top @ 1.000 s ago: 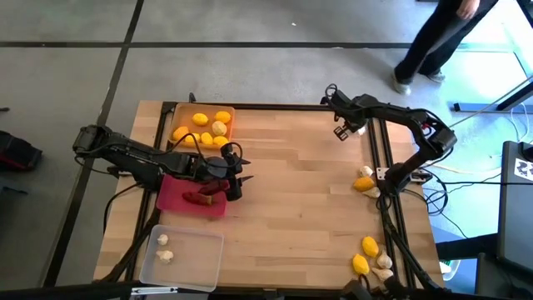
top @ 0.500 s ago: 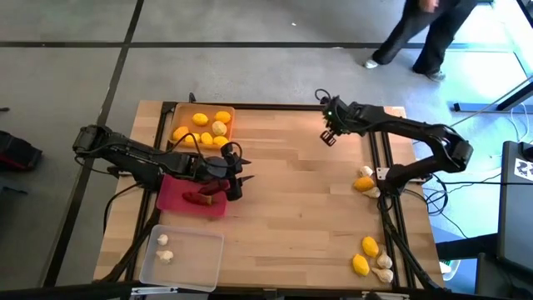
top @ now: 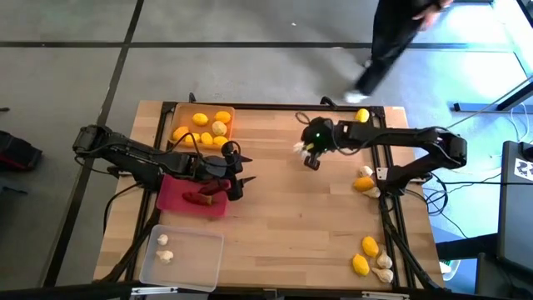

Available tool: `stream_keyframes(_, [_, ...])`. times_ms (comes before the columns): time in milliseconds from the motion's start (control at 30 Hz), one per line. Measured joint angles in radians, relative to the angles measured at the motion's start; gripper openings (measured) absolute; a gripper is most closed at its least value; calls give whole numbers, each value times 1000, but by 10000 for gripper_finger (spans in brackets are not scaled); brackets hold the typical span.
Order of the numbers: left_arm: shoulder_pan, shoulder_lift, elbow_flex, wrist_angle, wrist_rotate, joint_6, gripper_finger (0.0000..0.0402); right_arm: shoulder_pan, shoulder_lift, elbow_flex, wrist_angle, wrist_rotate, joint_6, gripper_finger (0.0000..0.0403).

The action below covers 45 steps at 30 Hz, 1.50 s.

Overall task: Sort produce into baskets
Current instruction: Put the garlic into the transparent bin

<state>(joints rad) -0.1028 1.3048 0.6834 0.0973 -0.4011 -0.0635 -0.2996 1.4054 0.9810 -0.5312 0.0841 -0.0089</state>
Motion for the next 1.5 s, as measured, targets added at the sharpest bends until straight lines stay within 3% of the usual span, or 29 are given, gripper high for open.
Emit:
stream_keyframes(200, [0, 0, 0, 0, 0, 2, 287, 74, 58, 0, 76, -105, -4, 33])
stream_keyframes(933, [0, 0, 0, 19, 0, 12, 288, 143, 232, 1, 207, -118, -15, 36])
stream_keyframes(1100, [9, 0, 0, 42, 0, 18, 288, 143, 234, 0, 245, -163, -15, 88])
stream_keyframes(1300, [59, 48, 5, 209, 25, 34, 288, 143, 228, 0, 245, -188, -15, 160])
stream_keyframes(1500, [117, 155, 60, 199, 95, 16, 288, 143, 155, -1, 208, -189, 3, 192])
